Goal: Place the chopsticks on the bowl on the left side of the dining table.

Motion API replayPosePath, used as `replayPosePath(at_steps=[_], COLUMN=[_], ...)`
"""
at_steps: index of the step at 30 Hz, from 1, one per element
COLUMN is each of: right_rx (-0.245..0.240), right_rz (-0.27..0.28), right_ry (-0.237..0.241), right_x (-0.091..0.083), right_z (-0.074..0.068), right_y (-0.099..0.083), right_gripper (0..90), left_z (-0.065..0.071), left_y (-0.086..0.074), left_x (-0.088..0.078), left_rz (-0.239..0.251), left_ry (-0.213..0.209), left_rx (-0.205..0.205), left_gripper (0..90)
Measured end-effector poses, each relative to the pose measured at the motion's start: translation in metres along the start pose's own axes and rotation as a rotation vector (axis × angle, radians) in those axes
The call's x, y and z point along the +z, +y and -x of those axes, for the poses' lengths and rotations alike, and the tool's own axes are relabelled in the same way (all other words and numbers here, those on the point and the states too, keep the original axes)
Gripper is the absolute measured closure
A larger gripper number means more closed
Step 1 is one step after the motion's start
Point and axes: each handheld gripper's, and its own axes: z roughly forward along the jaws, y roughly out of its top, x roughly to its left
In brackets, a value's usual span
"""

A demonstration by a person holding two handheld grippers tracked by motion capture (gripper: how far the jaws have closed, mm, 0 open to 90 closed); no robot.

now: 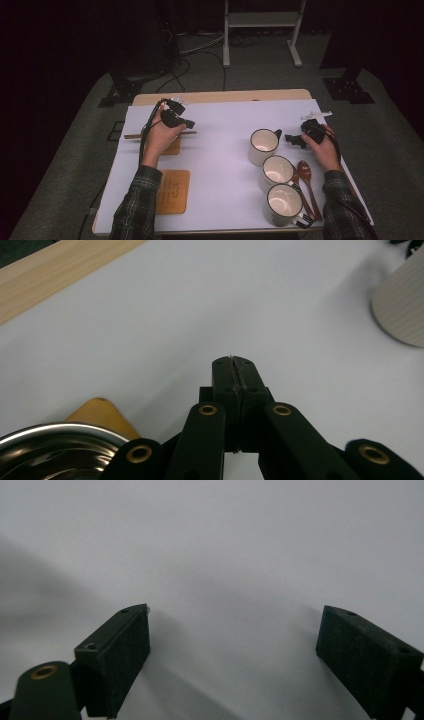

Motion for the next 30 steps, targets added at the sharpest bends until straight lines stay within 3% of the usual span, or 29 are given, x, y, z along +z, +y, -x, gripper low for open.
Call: replayPosePath(at_steps=[6,12,30], right_rx=[0.000,0.000,0.000], right_rz=[0.000,0.000,0.001], right_ry=[0.000,0.000,0.000], right_x=[0.000,0.000,0.000], right_z=[0.000,0.000,0.000], right_y=[0.000,0.000,0.000], right_gripper=[12.4,12.5,12.4], left_z=[0.022,0.037,0.076], left_y=[0.002,-0.002,-0.036], left_x=[-0.006,-0.010,-0.006], left_rz=[0.017,0.016,0.019], left_ry=[-0.042,-0.046,-0.079], left_rx=[0.021,0.039,0.057], left_gripper=[88.4,87.2,80.9])
